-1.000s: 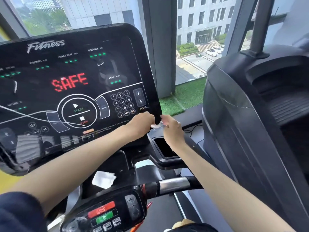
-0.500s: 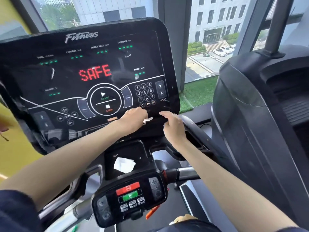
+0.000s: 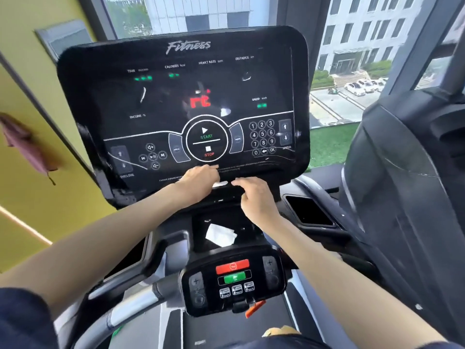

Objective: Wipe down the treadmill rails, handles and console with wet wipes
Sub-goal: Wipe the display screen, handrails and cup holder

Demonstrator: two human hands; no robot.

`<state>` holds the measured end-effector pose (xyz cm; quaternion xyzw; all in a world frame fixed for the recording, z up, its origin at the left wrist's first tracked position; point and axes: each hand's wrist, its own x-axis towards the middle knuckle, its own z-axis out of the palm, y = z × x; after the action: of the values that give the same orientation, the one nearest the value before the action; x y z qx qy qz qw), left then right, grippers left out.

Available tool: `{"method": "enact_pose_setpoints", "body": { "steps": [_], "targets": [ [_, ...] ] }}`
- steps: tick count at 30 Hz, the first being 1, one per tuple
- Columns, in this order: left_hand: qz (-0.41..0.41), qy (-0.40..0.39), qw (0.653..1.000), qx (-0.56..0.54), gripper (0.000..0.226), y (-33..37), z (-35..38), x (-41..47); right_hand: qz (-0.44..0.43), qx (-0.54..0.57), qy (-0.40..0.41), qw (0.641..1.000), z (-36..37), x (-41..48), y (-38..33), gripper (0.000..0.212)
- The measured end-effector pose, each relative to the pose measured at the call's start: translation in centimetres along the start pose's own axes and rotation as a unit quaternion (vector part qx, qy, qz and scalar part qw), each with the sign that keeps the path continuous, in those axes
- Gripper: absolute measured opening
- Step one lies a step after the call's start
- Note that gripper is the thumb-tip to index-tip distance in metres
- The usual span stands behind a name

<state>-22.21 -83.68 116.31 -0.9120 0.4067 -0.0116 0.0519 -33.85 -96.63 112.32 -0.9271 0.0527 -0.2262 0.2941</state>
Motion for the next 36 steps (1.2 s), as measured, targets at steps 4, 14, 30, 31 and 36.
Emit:
{"method": "enact_pose_setpoints", "body": {
  "steps": [4,14,30,31,36],
  "targets": [
    [-0.002,0.006,1.000,0.002,0.035,-2.6,0.5,-1.6,-0.012,0.005,-0.024,1.000,1.2,0.2,-2.3,0.049],
    [-0.042,0.011,0.997,-0.064,0.045,-9.7,0.8,-5.9,-0.024,0.021,-0.088,0.996,3.9,0.6,-7.5,0.052],
    [-0.148,0.004,0.986,-0.082,0.045,-17.6,2.4,-13.0,-0.021,0.003,-0.082,0.996,8.4,1.1,-12.1,0.048],
    [-0.156,0.004,0.984,-0.086,0.047,-18.2,2.7,-13.5,-0.022,0.003,-0.082,0.996,8.5,1.1,-12.3,0.048],
    [-0.230,0.016,0.969,-0.090,0.016,-20.7,3.6,-16.9,-0.049,-0.012,-0.093,0.994,9.9,0.9,-13.1,0.049]
  ]
}}
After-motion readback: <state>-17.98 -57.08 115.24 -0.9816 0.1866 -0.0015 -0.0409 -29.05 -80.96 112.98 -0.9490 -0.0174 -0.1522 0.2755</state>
